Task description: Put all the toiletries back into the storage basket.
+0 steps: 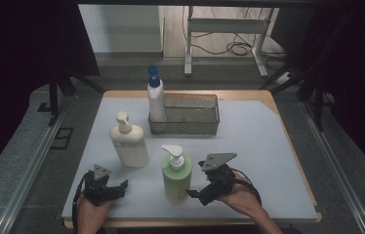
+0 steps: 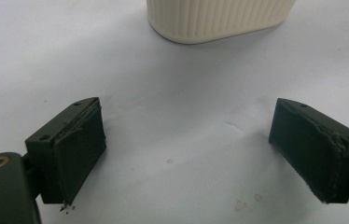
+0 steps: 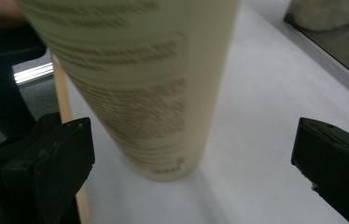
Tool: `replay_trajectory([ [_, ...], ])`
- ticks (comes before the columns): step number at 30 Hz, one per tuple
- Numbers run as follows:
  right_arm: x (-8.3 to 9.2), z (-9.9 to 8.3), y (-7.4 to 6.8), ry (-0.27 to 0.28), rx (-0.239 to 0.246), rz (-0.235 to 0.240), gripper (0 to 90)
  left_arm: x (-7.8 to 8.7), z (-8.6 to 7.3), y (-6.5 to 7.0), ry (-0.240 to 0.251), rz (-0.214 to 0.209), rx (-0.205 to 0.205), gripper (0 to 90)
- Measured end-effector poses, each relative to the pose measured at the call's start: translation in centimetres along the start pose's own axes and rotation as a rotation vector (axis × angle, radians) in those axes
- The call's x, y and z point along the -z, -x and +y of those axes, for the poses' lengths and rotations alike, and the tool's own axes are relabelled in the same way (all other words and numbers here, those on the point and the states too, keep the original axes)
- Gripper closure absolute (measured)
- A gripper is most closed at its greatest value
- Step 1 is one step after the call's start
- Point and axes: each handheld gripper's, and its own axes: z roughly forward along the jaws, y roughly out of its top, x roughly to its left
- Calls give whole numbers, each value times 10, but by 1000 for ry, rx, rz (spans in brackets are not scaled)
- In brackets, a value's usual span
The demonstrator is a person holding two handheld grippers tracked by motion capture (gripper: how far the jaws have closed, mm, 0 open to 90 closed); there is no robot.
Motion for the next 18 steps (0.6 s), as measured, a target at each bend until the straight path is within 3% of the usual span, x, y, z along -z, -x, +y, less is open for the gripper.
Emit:
replay_trajectory([
  [14, -9, 24, -15, 10, 64, 21, 11, 0, 0, 0, 1, 0, 2, 100],
  [18, -12, 28, -17, 16, 63, 22, 23, 0, 0, 0, 2, 0, 2, 100],
])
